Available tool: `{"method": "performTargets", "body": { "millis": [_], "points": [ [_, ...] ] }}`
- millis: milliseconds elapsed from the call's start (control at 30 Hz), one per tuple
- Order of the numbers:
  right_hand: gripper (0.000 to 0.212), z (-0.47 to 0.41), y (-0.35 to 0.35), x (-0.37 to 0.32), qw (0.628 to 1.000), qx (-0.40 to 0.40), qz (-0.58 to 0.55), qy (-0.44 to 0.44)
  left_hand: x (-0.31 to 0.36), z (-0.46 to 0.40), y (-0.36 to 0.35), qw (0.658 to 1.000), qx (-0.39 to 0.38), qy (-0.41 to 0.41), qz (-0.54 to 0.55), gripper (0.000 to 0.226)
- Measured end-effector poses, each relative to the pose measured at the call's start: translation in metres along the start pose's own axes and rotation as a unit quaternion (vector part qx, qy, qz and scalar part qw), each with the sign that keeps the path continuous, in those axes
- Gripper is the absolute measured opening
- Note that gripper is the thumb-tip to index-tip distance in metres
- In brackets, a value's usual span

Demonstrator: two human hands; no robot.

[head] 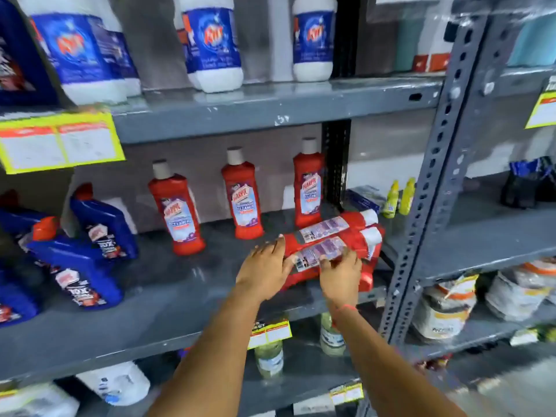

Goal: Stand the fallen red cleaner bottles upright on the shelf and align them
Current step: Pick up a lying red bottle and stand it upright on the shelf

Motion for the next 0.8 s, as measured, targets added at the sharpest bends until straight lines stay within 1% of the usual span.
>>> {"method": "performTargets", "body": {
  "millis": [67, 133, 167, 233, 333, 367, 433, 500, 567, 667, 733, 800],
  "points": [
    [0.030, -0.005, -0.008, 0.007, 0.997, 0.043, -0.051, -0.034, -0.002, -0.014, -0.009, 0.998, -0.048, 0.032, 0.038, 0.047],
    [0.016, -0.001, -0.019, 0.015, 0.988, 0.045, -0.118, -0.093, -0.003, -0.026, -0.015, 0.992, -0.095, 0.052, 0.064, 0.042],
    [0.014, 0.000, -0.026, 0.020, 0.979, 0.039, -0.158, -0.123, -0.003, -0.033, -0.019, 0.990, -0.103, 0.055, 0.075, 0.039],
    [0.024, 0.003, -0.038, 0.024, 0.957, 0.028, -0.226, -0.177, -0.003, -0.045, -0.022, 0.988, -0.105, 0.061, 0.096, 0.032],
    [0.027, 0.001, -0.052, 0.026, 0.929, 0.015, -0.277, -0.247, -0.007, -0.060, -0.023, 0.979, -0.107, 0.084, 0.150, 0.031],
    [0.029, 0.000, -0.055, 0.027, 0.923, 0.004, -0.288, -0.257, -0.009, -0.064, -0.024, 0.974, -0.110, 0.092, 0.175, 0.029],
    [0.035, -0.002, -0.057, 0.025, 0.916, -0.017, -0.302, -0.263, -0.012, -0.069, -0.025, 0.959, -0.124, 0.106, 0.233, 0.023],
    [0.042, -0.004, -0.058, 0.024, 0.913, -0.016, -0.315, -0.258, -0.016, -0.070, -0.027, 0.935, -0.149, 0.128, 0.296, 0.010],
    [0.042, -0.004, -0.058, 0.022, 0.904, -0.009, -0.341, -0.259, -0.020, -0.070, -0.027, 0.911, -0.176, 0.141, 0.344, 0.017],
    [0.042, 0.002, -0.057, 0.022, 0.897, -0.011, -0.363, -0.252, -0.026, -0.066, -0.028, 0.877, -0.213, 0.139, 0.407, 0.016],
    [0.041, 0.009, -0.055, 0.023, 0.893, -0.026, -0.383, -0.235, -0.029, -0.063, -0.026, 0.863, -0.230, 0.126, 0.431, 0.024],
    [0.038, 0.014, -0.053, 0.023, 0.887, -0.040, -0.406, -0.214, -0.033, -0.059, -0.024, 0.857, -0.242, 0.107, 0.442, 0.027]
  ]
}}
Point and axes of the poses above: each hand's wrist, its own z-axis away from the middle knuckle, its own y-axis out of the back of the hand, x = y × z, the point moved 1 cm from there along -z, towards the middle knuckle, and after that the axes turned 2 degrees about z, right-handed, at the moved point
